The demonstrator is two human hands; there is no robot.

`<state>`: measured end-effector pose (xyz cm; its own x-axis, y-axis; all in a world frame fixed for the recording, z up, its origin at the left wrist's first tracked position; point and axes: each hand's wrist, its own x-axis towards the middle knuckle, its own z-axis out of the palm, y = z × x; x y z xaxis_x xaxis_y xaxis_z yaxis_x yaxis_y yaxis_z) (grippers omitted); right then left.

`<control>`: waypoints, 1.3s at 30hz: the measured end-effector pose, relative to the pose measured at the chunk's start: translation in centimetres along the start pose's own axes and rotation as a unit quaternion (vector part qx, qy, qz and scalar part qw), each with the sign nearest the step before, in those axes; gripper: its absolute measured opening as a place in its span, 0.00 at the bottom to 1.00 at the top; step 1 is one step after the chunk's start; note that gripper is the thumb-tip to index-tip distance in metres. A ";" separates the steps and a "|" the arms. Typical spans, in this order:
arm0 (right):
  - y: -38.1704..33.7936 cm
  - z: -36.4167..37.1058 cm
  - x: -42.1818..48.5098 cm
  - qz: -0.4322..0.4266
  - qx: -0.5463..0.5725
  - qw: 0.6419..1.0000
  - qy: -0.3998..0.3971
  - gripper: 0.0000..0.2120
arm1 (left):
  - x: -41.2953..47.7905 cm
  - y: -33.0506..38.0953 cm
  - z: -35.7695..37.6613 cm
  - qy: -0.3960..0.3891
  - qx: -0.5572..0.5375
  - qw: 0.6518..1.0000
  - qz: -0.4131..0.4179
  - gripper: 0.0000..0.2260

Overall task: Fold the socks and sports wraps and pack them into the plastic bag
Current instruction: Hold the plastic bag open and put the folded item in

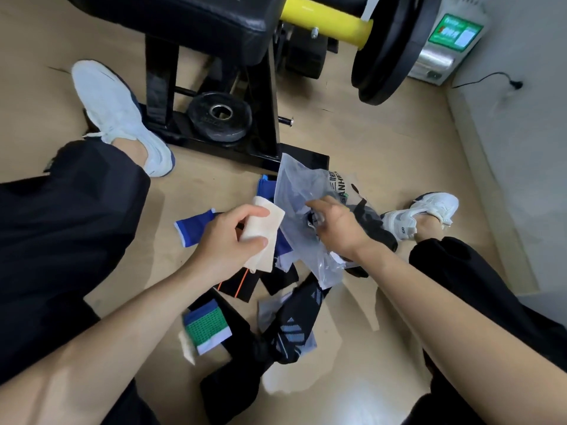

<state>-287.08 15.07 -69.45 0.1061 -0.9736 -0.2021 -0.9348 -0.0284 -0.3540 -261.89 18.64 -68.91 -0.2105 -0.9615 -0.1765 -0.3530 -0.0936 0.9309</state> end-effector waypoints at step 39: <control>4.4 -4.3 -8.0 0.003 0.171 0.979 0.111 0.36 | 13.6 -2.3 17.9 -0.226 0.525 0.818 0.061 0.32</control>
<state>-293.50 21.74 -65.43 -0.0110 -0.9998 -0.0162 -0.7629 0.0189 -0.6462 -280.27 10.39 -79.14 -0.5343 -0.7310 -0.4244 -0.8430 0.4978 0.2037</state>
